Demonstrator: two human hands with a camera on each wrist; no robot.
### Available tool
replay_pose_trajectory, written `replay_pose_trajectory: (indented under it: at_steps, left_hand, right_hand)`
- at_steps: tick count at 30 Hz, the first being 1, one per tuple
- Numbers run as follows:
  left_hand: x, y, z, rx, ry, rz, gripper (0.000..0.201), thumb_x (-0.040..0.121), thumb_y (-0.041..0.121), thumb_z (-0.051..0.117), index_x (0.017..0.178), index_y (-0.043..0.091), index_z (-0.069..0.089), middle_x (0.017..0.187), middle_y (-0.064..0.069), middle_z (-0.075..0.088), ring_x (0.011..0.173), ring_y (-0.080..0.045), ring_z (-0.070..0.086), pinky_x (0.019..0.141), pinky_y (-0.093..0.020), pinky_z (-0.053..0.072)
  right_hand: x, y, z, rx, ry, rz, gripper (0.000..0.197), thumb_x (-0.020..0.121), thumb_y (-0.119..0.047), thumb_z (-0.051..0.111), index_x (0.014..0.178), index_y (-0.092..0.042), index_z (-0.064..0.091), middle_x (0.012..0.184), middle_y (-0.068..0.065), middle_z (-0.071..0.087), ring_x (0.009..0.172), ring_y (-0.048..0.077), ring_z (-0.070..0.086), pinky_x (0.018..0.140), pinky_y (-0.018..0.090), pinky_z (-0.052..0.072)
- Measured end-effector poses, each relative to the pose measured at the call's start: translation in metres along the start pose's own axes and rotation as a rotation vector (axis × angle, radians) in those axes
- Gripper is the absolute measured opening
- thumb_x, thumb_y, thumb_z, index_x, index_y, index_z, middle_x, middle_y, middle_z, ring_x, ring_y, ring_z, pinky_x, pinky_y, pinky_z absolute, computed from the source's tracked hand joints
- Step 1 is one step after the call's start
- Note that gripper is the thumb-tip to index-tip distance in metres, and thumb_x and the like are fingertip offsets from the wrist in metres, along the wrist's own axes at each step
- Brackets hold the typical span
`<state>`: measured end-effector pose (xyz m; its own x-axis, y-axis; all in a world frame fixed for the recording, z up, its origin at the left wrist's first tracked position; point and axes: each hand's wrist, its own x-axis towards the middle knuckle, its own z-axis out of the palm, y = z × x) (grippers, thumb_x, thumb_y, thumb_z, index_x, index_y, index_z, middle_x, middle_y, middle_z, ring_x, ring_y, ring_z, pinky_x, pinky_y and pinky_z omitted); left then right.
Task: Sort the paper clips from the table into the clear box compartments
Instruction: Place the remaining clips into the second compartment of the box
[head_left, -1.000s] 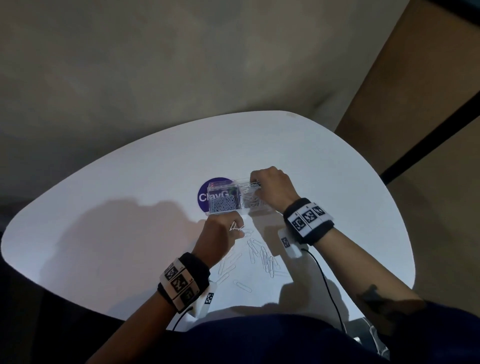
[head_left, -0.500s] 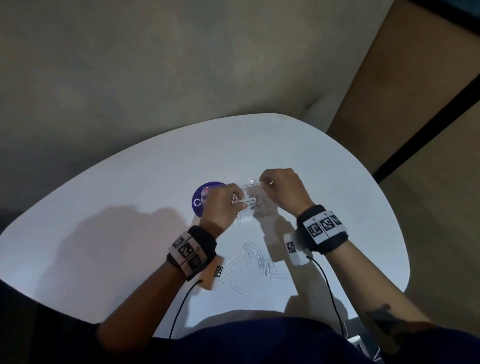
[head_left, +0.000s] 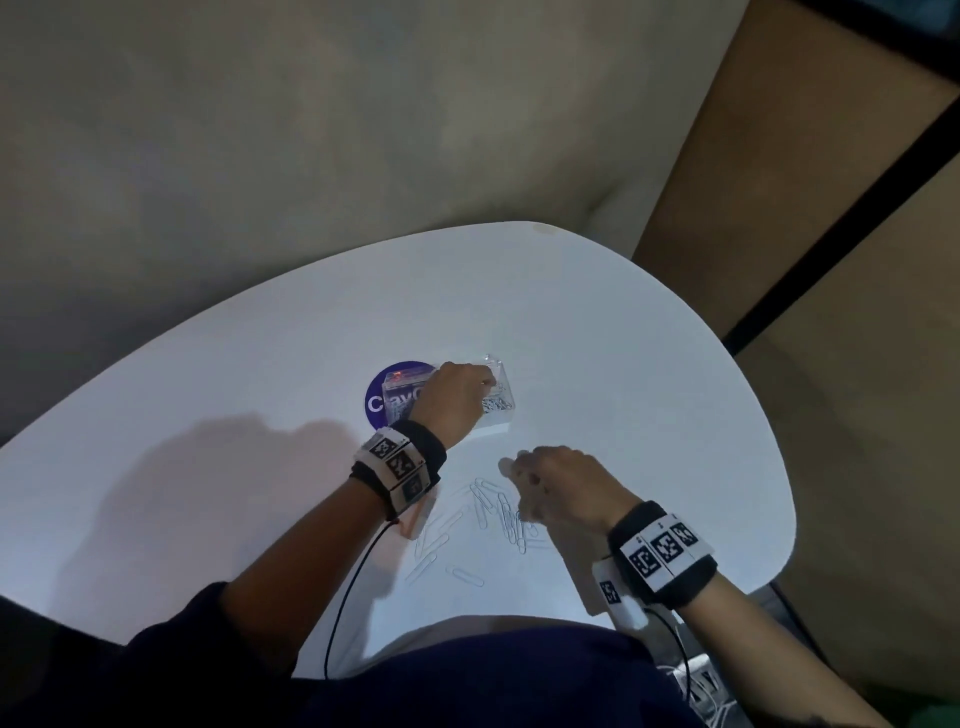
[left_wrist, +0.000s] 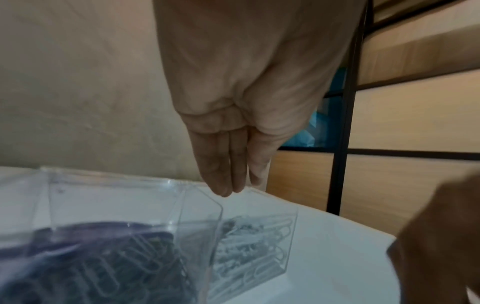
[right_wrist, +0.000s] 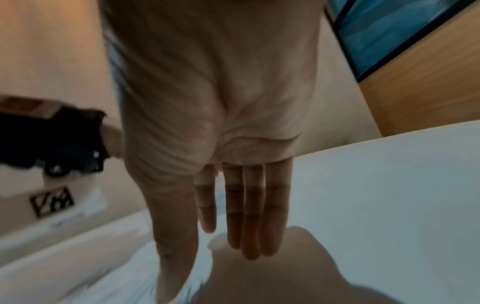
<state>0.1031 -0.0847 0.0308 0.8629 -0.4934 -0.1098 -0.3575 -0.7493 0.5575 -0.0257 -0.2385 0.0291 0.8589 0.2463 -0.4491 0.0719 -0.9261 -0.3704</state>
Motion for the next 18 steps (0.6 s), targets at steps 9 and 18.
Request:
replay_pose_trajectory:
  at_steps: [9,18]
  left_hand:
    - [-0.094,-0.036,-0.015,-0.141,-0.109,0.193,0.009,0.084,0.025,0.071,0.082,0.028,0.063,0.076,0.003,0.068,0.064,-0.009,0.061,0.064,-0.027,0.051]
    - [-0.153,-0.095,0.019,0.268,-0.314,0.123,0.101,0.064,0.057,0.076,0.145,0.02,0.029,0.128,-0.002,0.035,0.114,-0.018,0.037,0.081,-0.04,0.052]
  right_hand:
    - [0.027,-0.006,0.037,-0.025,0.06,-0.108,0.032,0.083,-0.028,0.065,0.112,-0.019,0.052,0.109,0.0,0.054,0.095,0.025,0.058,0.069,0.031,0.037]
    - [0.028,-0.008,0.039,0.077,0.041,-0.218,0.079,0.074,-0.034,0.079,0.142,-0.035,0.039,0.124,-0.006,0.037,0.112,0.011,0.036,0.078,0.034,0.049]
